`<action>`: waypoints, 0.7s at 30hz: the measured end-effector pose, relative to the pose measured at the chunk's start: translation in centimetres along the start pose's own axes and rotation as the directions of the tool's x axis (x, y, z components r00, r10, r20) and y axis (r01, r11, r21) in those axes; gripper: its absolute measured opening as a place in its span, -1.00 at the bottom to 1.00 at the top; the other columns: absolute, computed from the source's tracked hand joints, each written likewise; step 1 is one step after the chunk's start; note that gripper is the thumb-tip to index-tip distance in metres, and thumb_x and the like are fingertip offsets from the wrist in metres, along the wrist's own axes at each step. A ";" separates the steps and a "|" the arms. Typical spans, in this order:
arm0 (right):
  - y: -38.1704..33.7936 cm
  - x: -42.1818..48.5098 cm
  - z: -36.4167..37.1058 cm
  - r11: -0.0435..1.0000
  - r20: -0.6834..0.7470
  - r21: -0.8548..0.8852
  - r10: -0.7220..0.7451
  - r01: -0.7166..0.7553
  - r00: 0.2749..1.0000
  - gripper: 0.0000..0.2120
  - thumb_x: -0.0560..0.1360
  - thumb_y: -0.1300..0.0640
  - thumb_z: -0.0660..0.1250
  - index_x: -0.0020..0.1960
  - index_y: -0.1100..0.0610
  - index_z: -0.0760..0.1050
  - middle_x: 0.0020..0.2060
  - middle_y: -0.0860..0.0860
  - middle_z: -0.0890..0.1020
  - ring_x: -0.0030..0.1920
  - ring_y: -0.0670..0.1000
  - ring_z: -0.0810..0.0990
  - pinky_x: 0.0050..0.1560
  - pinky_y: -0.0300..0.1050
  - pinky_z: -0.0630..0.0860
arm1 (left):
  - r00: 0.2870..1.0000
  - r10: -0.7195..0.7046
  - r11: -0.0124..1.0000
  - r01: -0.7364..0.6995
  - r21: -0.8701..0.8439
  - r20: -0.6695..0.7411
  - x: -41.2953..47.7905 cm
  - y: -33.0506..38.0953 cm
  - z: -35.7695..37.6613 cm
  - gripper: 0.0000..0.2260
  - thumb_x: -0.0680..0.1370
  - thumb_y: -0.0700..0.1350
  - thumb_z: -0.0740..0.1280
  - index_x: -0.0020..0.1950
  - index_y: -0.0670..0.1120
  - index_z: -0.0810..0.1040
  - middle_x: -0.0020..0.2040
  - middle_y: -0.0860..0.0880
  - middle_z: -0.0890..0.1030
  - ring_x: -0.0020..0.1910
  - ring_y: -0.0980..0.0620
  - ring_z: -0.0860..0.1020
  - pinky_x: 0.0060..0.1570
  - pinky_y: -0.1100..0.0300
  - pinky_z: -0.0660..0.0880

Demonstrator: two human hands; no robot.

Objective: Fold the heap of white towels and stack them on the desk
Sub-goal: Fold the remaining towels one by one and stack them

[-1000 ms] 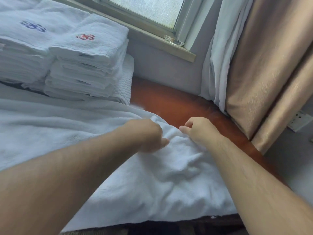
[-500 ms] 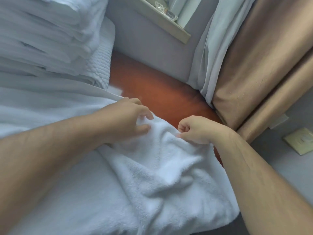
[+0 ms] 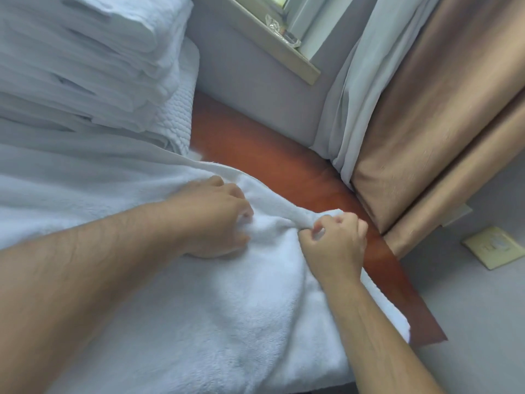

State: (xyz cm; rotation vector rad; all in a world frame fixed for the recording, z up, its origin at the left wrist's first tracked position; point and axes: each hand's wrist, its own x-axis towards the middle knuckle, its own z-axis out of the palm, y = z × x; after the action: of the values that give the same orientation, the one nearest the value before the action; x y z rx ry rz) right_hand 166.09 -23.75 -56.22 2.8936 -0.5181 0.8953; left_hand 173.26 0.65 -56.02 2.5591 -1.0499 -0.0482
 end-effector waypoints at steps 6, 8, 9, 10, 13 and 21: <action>0.2 2.5 -1.8 0.990 0.317 0.116 -0.111 0.078 0.942 -0.64 0.41 -0.14 0.09 -0.35 0.10 0.44 -0.37 -0.02 0.52 -0.23 0.09 0.50 -0.17 -0.01 0.43 | 0.999 -0.025 1.000 0.025 0.012 0.045 -0.1 0.2 -0.3 -0.53 0.55 0.31 0.18 0.45 0.28 0.35 0.50 0.19 0.27 0.47 0.01 0.20 0.46 -0.06 0.19; 0.6 4.8 -2.2 0.979 0.427 0.193 -0.020 -0.069 0.904 -0.76 0.46 -0.13 0.16 -0.20 -0.03 0.51 -0.35 -0.08 0.59 -0.20 0.00 0.57 -0.22 -0.10 0.45 | 0.998 -0.030 1.000 0.030 -0.001 0.058 -0.1 0.1 -0.3 -0.54 0.56 0.31 0.18 0.44 0.28 0.35 0.50 0.20 0.27 0.47 0.03 0.19 0.46 -0.06 0.18; 0.7 5.7 -2.5 0.983 0.506 0.174 -0.031 -0.067 0.862 -0.86 0.49 -0.14 0.25 -0.09 -0.12 0.53 -0.33 -0.13 0.60 -0.18 -0.10 0.57 -0.22 -0.21 0.42 | 0.998 -0.031 1.000 0.031 -0.006 0.059 -0.2 0.1 -0.3 -0.55 0.56 0.31 0.18 0.44 0.28 0.35 0.50 0.20 0.27 0.47 0.03 0.19 0.46 -0.06 0.18; 0.6 6.4 -2.8 0.993 0.593 0.114 -0.063 -0.006 0.803 -0.87 0.49 -0.16 0.33 -0.02 -0.16 0.52 -0.30 -0.17 0.59 -0.18 -0.17 0.55 -0.23 -0.27 0.38 | 0.998 -0.029 1.000 0.029 -0.008 0.058 -0.2 0.1 -0.4 -0.55 0.56 0.31 0.18 0.44 0.29 0.36 0.50 0.20 0.27 0.47 0.03 0.19 0.46 -0.07 0.18; 0.0 7.9 -3.1 0.993 0.767 -0.016 -0.063 0.117 0.638 -0.93 0.50 -0.05 0.37 -0.10 -0.08 0.59 -0.24 -0.17 0.63 -0.16 -0.09 0.59 -0.27 -0.25 0.39 | 0.999 -0.021 0.999 0.022 -0.022 0.050 -0.1 0.1 -0.3 -0.56 0.55 0.31 0.20 0.43 0.29 0.38 0.49 0.20 0.29 0.45 0.04 0.20 0.45 -0.07 0.19; -1.3 6.7 -1.5 0.967 0.002 0.209 0.149 -0.146 0.989 -0.70 0.57 0.02 0.30 0.27 -0.02 0.35 0.14 0.14 0.62 0.12 0.23 0.57 -0.02 0.02 0.45 | 0.988 0.012 0.995 -0.028 -0.100 -0.153 0.4 0.3 -0.7 -0.60 0.55 0.21 0.25 0.39 0.24 0.43 0.41 0.11 0.39 0.43 0.00 0.24 0.41 0.00 0.24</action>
State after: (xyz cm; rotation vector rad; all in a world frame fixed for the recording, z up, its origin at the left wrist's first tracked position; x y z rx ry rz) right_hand 170.91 -24.26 -51.14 3.0660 -0.6862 1.0485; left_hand 173.45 0.41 -55.19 2.4185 -0.9893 0.0950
